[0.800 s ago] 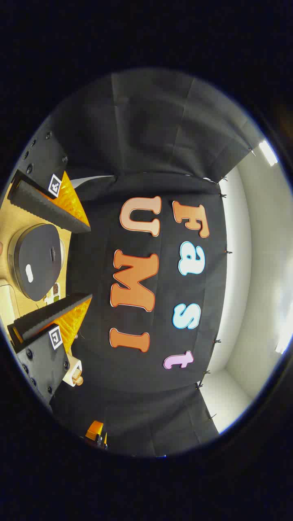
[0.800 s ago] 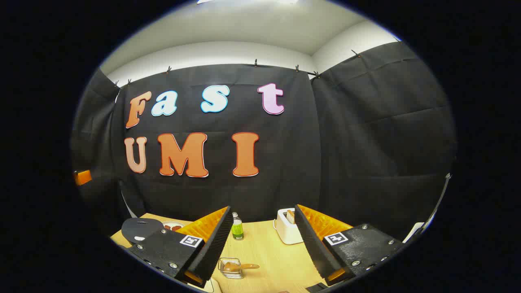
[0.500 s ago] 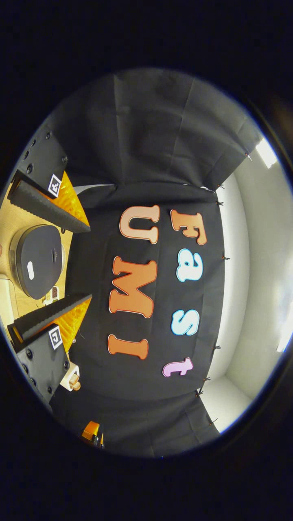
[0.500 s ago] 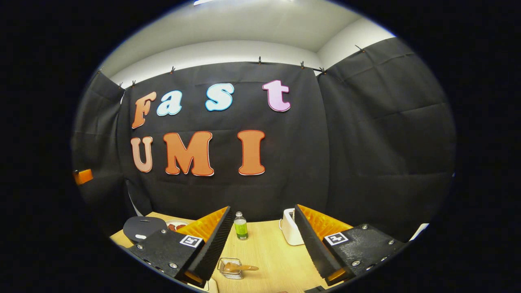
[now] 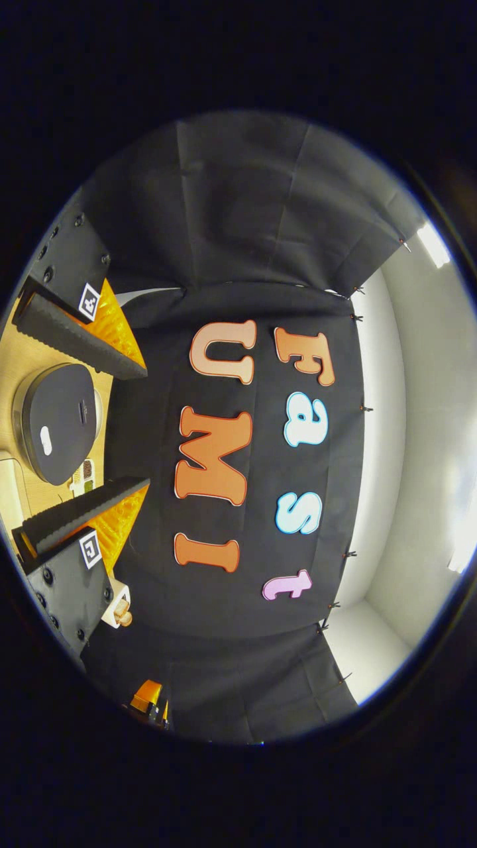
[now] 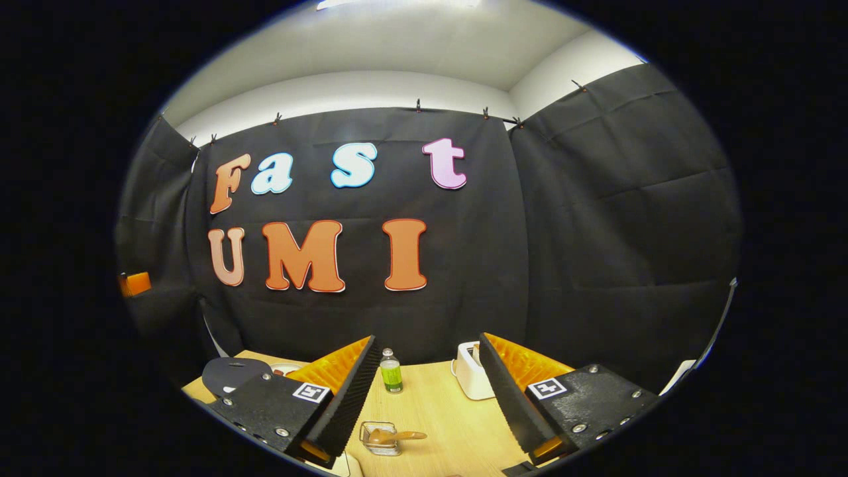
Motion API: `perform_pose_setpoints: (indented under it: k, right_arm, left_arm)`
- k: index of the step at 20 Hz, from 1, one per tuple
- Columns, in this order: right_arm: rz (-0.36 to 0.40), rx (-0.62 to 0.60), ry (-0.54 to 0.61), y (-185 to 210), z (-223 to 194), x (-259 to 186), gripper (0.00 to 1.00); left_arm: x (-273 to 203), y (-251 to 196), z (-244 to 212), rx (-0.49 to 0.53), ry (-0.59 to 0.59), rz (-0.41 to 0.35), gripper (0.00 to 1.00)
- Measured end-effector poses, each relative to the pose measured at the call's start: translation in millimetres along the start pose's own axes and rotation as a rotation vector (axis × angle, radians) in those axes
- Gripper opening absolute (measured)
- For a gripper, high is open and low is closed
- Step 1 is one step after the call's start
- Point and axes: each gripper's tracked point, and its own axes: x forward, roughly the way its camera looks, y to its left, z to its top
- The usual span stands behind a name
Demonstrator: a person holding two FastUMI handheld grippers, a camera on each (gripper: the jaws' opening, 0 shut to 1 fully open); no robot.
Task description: Close the left gripper, press the button to open the rice cooker; take a wooden spoon from the chopstick holder with the right hand, scoop a spoonful of rice and pour it into the rice cooker, then put the wooden spoon back into the chopstick holder.
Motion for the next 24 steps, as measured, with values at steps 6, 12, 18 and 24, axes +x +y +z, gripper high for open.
perform_pose_setpoints:
  k: [6, 12, 18, 24]
  right_arm:
    - [0.008, -0.009, 0.011, 8.7, -1.8, -5.0, 0.93]
    - [0.004, -0.014, 0.015, 8.8, -1.2, -14.0, 0.93]
    - [0.002, -0.02, 0.039, 6.0, -7.3, -20.1, 0.93]
    - [0.008, -0.023, 0.049, 8.4, -9.9, -17.2, 0.93]
  left_arm:
    - [-2.4, 3.3, -0.4, -0.006, 0.007, -0.004, 0.85]
    - [-7.9, -0.1, -5.9, -0.028, 0.042, -0.04, 0.64]
    - [-17.2, -1.2, -6.4, 0.036, 0.055, -0.058, 0.09]
    - [-17.5, 0.6, -20.9, -0.007, 0.094, -0.08, 0.04]
